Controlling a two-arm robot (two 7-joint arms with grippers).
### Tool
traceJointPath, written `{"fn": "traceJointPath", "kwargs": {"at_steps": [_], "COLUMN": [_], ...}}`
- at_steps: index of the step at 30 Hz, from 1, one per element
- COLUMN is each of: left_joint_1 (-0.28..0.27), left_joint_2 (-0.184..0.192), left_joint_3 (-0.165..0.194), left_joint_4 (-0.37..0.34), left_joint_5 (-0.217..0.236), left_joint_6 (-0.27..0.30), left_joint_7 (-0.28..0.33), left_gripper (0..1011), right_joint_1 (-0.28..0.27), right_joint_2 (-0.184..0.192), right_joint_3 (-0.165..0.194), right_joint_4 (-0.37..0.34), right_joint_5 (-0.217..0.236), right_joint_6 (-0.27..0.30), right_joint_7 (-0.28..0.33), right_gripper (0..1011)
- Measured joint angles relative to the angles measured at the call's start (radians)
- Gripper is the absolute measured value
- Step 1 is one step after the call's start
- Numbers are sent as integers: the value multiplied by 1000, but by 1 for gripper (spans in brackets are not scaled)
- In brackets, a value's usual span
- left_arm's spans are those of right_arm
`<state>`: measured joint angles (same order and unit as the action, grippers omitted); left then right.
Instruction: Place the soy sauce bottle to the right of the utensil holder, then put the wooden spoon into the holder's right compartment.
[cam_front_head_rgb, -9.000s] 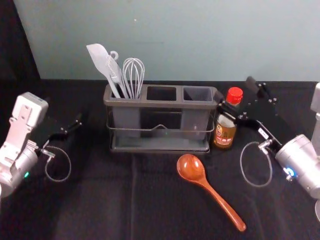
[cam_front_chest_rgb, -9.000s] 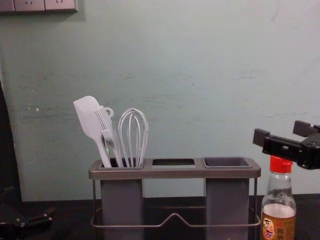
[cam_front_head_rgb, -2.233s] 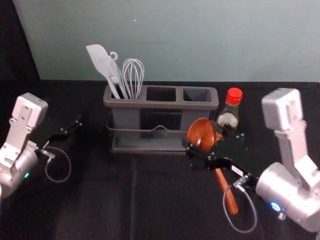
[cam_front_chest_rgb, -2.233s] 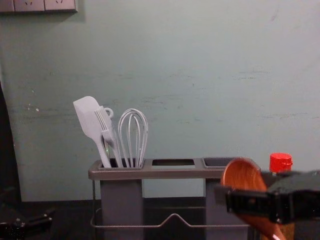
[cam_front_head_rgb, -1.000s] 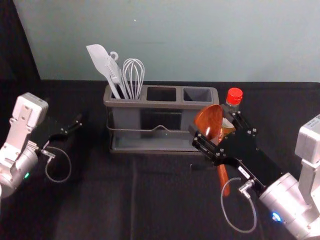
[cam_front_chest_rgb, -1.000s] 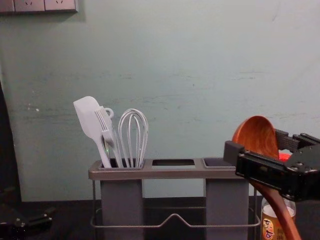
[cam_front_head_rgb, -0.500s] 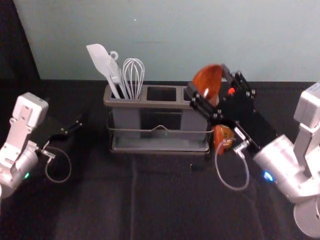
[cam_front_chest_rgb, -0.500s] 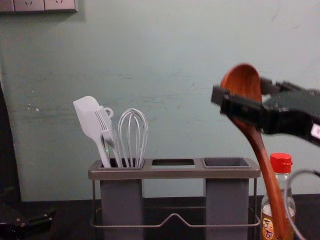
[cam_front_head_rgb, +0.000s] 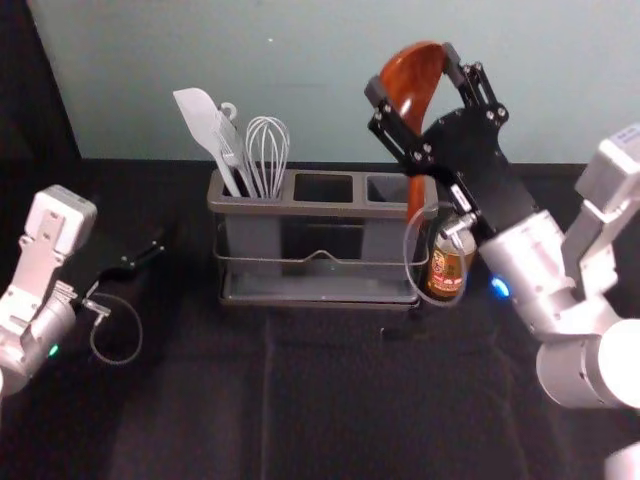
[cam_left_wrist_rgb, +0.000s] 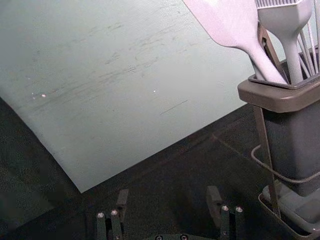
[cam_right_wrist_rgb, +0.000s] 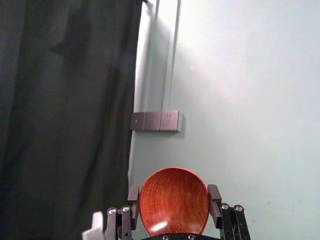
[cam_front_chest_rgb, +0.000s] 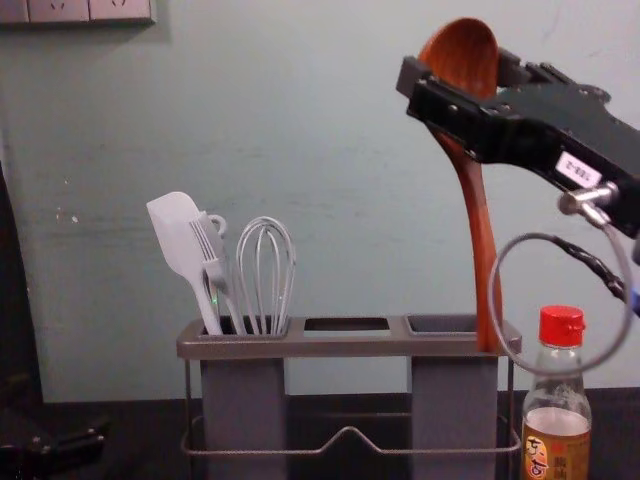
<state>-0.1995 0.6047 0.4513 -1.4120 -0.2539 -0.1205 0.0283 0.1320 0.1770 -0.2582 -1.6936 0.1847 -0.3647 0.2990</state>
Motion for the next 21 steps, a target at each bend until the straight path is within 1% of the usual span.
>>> {"fn": "traceJointPath", "kwargs": {"at_steps": [2,5,6,9,12,16,21], "left_joint_1": [0,0,0,0,0,0,0], "left_joint_2": [0,0,0,0,0,0,0], "left_joint_3": [0,0,0,0,0,0,0], "left_joint_4": [0,0,0,0,0,0,0], "left_joint_5": [0,0,0,0,0,0,0], "left_joint_6": [0,0,0,0,0,0,0], "left_joint_7": [0,0,0,0,0,0,0], "left_gripper": [1000,1000,1000,1000,1000,1000,1000], "right_joint_1": [13,49,49,79,93,118,137], "right_joint_2": [-11,-38,-38,-59,-67,-81,-91], "right_joint_3": [-1,-1,-1,-1,-3,-4,-1], "right_joint_4": [16,55,55,90,107,145,187], "right_joint_5": [-5,-14,-14,-19,-22,-26,-26], "right_joint_6": [-13,-46,-46,-68,-75,-81,-95], "right_joint_7": [-5,-11,-11,-12,-11,-9,-7], "right_gripper": [837,837,837,837,837,837,837]}}
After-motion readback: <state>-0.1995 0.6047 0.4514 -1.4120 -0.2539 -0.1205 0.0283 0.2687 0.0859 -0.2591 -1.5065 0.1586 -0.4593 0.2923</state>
